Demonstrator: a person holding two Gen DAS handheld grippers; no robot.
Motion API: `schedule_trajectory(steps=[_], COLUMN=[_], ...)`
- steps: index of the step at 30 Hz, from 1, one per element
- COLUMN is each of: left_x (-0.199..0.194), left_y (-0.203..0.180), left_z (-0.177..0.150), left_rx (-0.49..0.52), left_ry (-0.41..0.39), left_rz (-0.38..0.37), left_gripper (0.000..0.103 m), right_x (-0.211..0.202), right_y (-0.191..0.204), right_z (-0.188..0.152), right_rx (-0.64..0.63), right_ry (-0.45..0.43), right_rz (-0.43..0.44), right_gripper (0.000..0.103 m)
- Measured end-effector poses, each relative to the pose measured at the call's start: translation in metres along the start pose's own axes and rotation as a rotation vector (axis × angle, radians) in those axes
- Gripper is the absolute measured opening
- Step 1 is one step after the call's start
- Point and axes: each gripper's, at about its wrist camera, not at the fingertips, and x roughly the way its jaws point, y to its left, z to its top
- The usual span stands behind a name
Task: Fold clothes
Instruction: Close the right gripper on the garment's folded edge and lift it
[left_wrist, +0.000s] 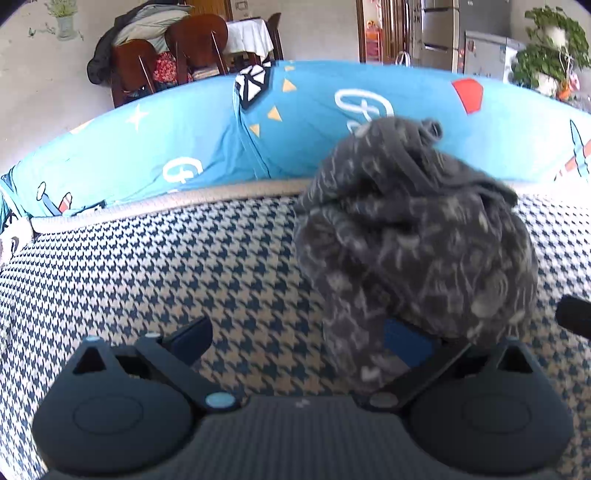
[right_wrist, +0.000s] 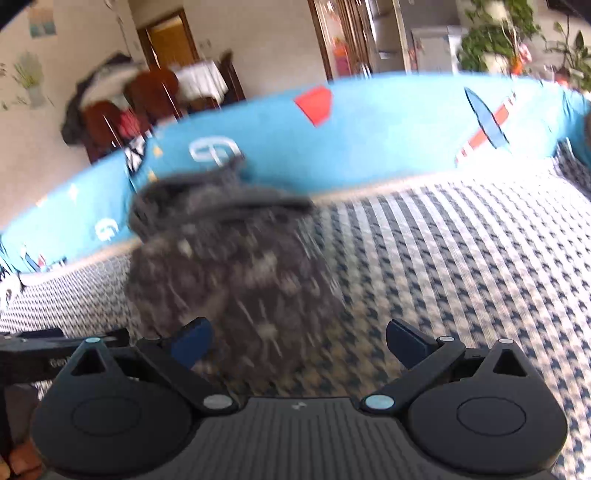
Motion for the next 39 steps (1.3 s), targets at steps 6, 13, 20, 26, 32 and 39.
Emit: schedule_trajectory(steps=[6,13,20,26,32,39], left_x=[0.004,0.008,0.01,0.012,0.019,0.015], left_y=[0.009,0.034,0.058,0.077,0.089,0.101], left_z=[0.019,0.029,0.029,0.027,0.02,0.018], left_rx=[-0.023,-0.087,-0.108,-0.123,-0.13,-0.159], left_ry=[-0.034,-0.031,-0.029,-0.02,0.016,0.014], left_rz=[0.001,0.044,0.103,0.141,0.128,0.134], left_gripper=[0.103,0.103,0.103,0.103,0.103,0.103], right_x=[0.016,0.023,0.035,0.059,0.084,0.081], right_y=[0.014,0.037,0.075,0.095,0.105,0.109], right_z=[0.018,0.037,0.042,0.042,0.041,0.037], right_rx=[0.027,-0.01,-0.128,-0.186,-0.226,-0.269], right_ry=[-0.061,-0.151,-0.182,-0.183,-0.195,-0.215], right_rz=[0.049,0.14,0.226,0.245,0.193,0.175], right_gripper=[0.102,0.102,0.083,0.072,0.054,0.015])
